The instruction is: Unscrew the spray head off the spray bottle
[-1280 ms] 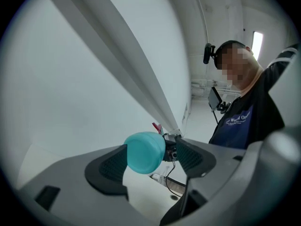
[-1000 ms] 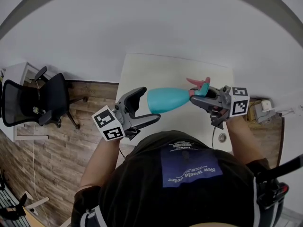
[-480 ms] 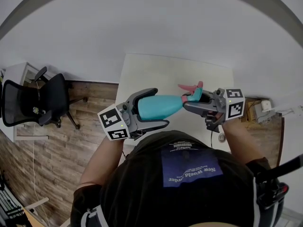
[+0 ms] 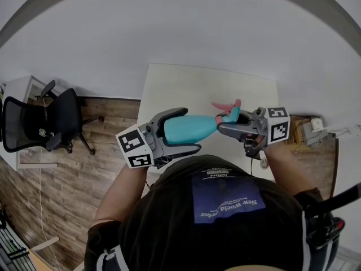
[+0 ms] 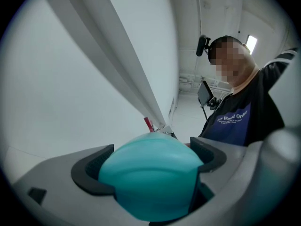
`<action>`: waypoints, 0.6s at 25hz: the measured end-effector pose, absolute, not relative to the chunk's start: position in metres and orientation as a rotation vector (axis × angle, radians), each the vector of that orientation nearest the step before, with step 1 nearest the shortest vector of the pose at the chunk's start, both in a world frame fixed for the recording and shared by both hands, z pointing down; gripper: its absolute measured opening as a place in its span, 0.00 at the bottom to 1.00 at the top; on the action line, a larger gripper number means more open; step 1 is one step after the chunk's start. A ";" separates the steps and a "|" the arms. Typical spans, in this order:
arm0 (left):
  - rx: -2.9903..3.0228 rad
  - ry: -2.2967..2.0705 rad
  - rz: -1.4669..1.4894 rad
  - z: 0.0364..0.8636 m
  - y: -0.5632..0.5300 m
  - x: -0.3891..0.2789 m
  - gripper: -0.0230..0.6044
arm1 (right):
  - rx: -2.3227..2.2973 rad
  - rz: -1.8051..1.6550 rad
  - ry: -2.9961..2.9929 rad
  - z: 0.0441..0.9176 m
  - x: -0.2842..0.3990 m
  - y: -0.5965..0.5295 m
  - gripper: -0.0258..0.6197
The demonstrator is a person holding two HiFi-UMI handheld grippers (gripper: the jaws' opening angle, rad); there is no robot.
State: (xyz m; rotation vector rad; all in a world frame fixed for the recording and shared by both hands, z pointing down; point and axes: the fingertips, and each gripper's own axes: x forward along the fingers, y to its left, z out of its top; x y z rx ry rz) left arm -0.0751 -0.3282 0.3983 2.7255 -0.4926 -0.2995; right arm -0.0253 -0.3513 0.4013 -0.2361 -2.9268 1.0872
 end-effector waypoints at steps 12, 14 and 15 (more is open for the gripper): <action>2.748 -0.510 -0.271 0.397 -0.328 -0.079 0.84 | -0.208 0.846 -2.834 0.404 -0.027 -0.349 0.23; 2.739 -0.500 -0.264 0.397 -0.327 -0.078 0.84 | -0.213 0.814 -2.837 0.402 -0.027 -0.348 0.23; 2.732 -0.494 -0.263 0.398 -0.327 -0.078 0.84 | -0.213 0.792 -2.843 0.401 -0.027 -0.348 0.23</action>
